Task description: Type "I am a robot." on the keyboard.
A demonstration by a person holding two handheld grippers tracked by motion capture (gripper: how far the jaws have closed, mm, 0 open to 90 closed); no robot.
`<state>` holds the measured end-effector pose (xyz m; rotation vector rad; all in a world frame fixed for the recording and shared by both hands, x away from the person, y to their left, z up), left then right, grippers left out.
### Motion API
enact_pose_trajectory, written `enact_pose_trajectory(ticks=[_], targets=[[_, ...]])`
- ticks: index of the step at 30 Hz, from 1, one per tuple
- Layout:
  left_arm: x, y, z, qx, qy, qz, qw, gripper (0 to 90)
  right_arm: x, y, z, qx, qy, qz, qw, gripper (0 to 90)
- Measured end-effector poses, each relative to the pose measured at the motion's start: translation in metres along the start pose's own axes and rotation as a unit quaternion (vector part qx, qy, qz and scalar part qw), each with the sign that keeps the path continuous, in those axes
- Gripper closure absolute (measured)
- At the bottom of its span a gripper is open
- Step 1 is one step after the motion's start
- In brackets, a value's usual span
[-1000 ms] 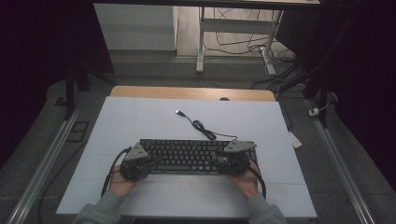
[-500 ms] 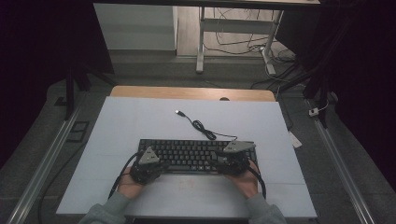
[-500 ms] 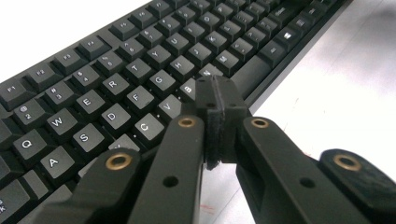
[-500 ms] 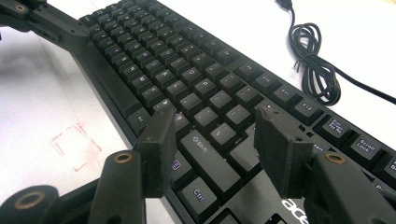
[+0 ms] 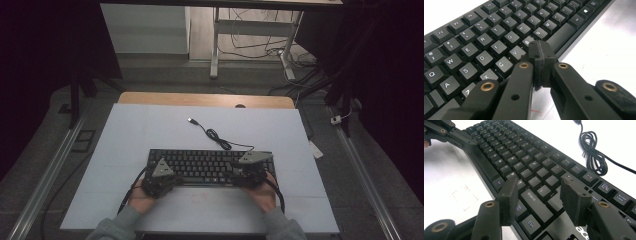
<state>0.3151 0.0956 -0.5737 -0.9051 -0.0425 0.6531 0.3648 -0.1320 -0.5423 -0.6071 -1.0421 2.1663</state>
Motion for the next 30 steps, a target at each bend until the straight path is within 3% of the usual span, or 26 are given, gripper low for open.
enact_pose_trajectory(ticks=[23, 30], targets=[[0.002, 0.0025, -0.0045, 0.011, -0.005, 0.003, 0.9999, 89.2, 0.0009, 0.001, -0.001, 0.004, -0.003, 0.001, 1.0, 48.5], [0.0018, -0.0017, 0.0021, -0.015, -0.005, 0.003, 0.9999, 89.2, 0.0007, 0.0009, -0.0005, 0.005, -0.003, 0.002, 1.0, 48.5]])
Point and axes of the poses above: each handheld gripper's, and its own axes: z roughly backward along the jaws, y roughly out of its underside, x roughly to its left, the point moved 7 cm from there along -z, roughly forward along the jaws, and after that the axes turned 15 degrees about y, right-handed, at the moved point
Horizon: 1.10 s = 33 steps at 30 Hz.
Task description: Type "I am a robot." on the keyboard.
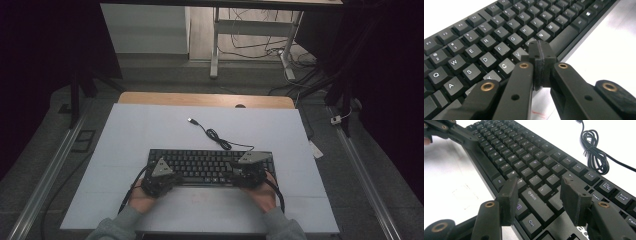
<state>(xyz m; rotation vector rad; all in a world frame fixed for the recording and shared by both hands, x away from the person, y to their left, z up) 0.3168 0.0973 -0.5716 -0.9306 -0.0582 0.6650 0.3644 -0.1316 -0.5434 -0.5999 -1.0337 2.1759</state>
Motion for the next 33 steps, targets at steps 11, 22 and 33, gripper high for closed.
enact_pose_trajectory(ticks=[11, 22, 33], targets=[[0.007, -0.004, 0.017, -0.039, 0.0, 0.015, 0.9991, 72.3, -0.002, 0.0, 0.001, -0.001, 0.004, 0.001, 1.0, 48.4], [0.02, -0.002, 0.036, -0.058, -0.019, 0.04, 0.9973, 47.7, -0.002, 0.0, 0.001, -0.001, 0.006, 0.0, 1.0, 48.2], [0.031, -0.001, 0.048, -0.076, -0.036, 0.053, 0.995, 46.9, -0.001, 0.001, 0.001, 0.001, 0.004, 0.002, 1.0, 48.2]])
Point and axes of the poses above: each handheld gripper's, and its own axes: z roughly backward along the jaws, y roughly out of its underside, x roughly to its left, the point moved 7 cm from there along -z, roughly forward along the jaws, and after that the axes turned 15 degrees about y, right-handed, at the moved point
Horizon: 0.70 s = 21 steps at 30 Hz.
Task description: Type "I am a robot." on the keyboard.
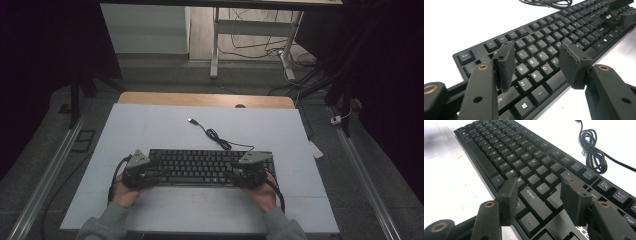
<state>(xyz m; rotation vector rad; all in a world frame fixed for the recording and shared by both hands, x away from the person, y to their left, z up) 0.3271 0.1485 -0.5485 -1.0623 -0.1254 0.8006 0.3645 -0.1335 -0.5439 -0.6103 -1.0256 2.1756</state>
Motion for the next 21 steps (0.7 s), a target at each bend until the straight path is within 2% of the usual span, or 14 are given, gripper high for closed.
enact_pose_trajectory(ticks=[8, 21], targets=[[0.009, 0.003, 0.002, 0.001, -0.012, 0.01, 0.9999, 46.8, 0.0, 0.0, -0.001, 0.0, 0.0, 0.002, 1.0, 48.1], [0.022, 0.009, 0.003, 0.008, -0.026, 0.024, 0.9994, 54.8, 0.001, 0.001, -0.002, 0.004, 0.0, 0.005, 1.0, 47.9]])
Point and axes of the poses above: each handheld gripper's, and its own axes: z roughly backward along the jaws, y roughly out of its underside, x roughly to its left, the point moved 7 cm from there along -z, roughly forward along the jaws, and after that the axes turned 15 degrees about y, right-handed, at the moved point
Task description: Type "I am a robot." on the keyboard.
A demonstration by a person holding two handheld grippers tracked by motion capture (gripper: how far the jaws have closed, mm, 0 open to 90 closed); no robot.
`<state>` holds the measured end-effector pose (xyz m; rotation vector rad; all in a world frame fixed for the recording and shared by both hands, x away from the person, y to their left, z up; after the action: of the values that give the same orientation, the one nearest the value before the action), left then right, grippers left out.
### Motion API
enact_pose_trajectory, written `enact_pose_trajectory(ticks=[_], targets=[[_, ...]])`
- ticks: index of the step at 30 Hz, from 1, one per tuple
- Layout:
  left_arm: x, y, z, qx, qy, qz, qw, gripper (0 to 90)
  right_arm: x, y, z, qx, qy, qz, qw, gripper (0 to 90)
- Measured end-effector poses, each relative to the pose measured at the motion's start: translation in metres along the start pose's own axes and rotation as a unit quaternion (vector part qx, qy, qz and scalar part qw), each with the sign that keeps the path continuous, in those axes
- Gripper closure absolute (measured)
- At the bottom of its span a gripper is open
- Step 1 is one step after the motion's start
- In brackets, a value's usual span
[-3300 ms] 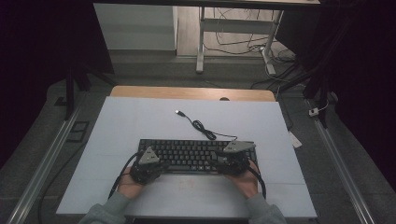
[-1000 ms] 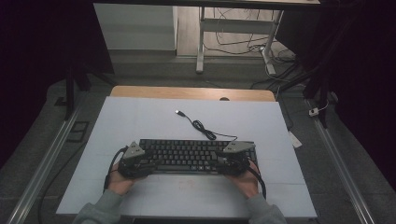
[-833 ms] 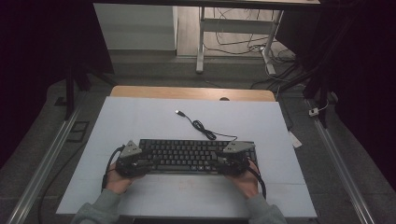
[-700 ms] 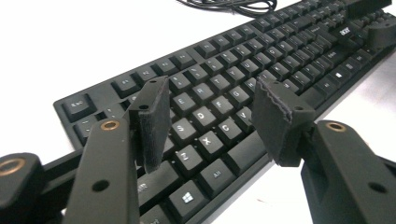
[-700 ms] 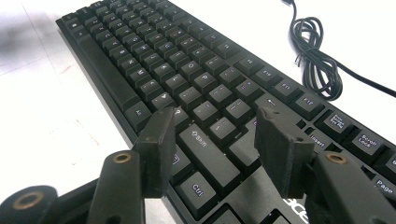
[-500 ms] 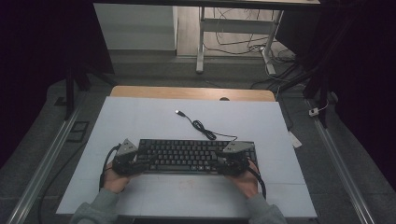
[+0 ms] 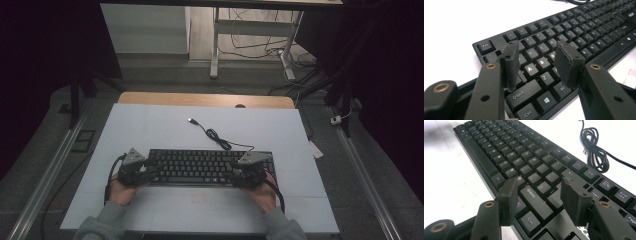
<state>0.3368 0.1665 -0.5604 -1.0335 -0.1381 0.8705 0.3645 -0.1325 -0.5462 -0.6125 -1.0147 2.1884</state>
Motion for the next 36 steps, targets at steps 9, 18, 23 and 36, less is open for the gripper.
enact_pose_trajectory(ticks=[9, 18, 23, 36], targets=[[0.004, 0.002, -0.002, 0.006, -0.007, 0.004, 0.9999, 60.8, 0.001, 0.001, -0.001, 0.001, 0.0, 0.001, 1.0, 47.9], [0.003, 0.003, -0.006, 0.019, -0.017, -0.004, 0.9997, 79.5, 0.001, 0.001, -0.002, 0.004, 0.001, 0.002, 1.0, 47.9], [0.001, 0.004, -0.011, 0.029, -0.021, -0.011, 0.9993, 88.0, 0.001, 0.002, -0.002, 0.005, 0.002, 0.004, 1.0, 47.9], [0.002, 0.007, -0.017, 0.043, -0.03, -0.014, 0.9985, 89.1, 0.001, 0.002, -0.003, 0.007, 0.001, 0.006, 1.0, 47.9]])
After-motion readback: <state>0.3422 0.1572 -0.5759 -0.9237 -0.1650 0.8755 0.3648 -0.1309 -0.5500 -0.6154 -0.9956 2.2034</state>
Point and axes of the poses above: each handheld gripper's, and its own axes: z roughly backward along the jaws, y roughly out of its underside, x roughly to its left, the point moved 7 cm from there along -z, roughly forward along the jaws, and after that the axes turned 15 degrees about y, right-handed, at the moved point
